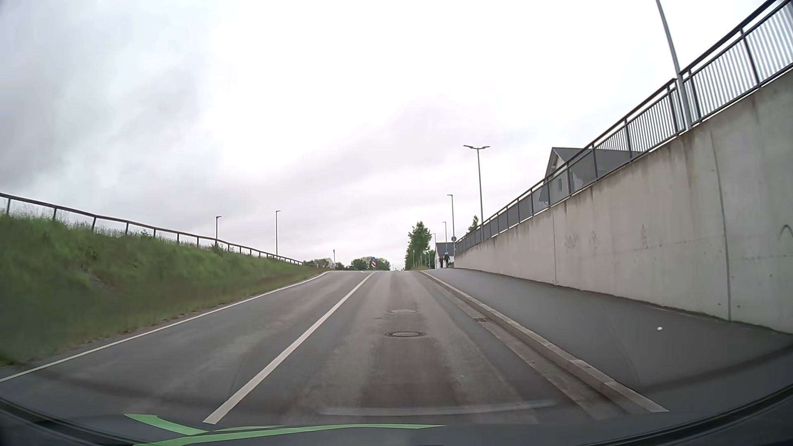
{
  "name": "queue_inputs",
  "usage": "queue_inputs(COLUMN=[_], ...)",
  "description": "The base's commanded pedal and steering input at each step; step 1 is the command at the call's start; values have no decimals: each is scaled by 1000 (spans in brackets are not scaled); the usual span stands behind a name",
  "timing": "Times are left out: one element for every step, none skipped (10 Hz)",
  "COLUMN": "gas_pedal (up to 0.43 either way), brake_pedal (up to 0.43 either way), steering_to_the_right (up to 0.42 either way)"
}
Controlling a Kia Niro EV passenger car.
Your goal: Follow the waypoints while adhering to traffic rules and regulations
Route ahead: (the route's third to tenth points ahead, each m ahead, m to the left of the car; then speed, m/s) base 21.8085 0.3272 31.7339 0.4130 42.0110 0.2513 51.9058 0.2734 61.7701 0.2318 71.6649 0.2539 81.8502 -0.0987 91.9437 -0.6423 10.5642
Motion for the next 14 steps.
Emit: queue_inputs(gas_pedal=[110,118,118,130,130,130,130,130,130,130,130,130,130,130], brake_pedal=[0,0,0,0,0,0,0,0,0,0,0,0,0,0], steering_to_the_right=[-1,-1,-1,-1,-1,-1,-1,-1,-1,-1,-1,-1,-1,-1])
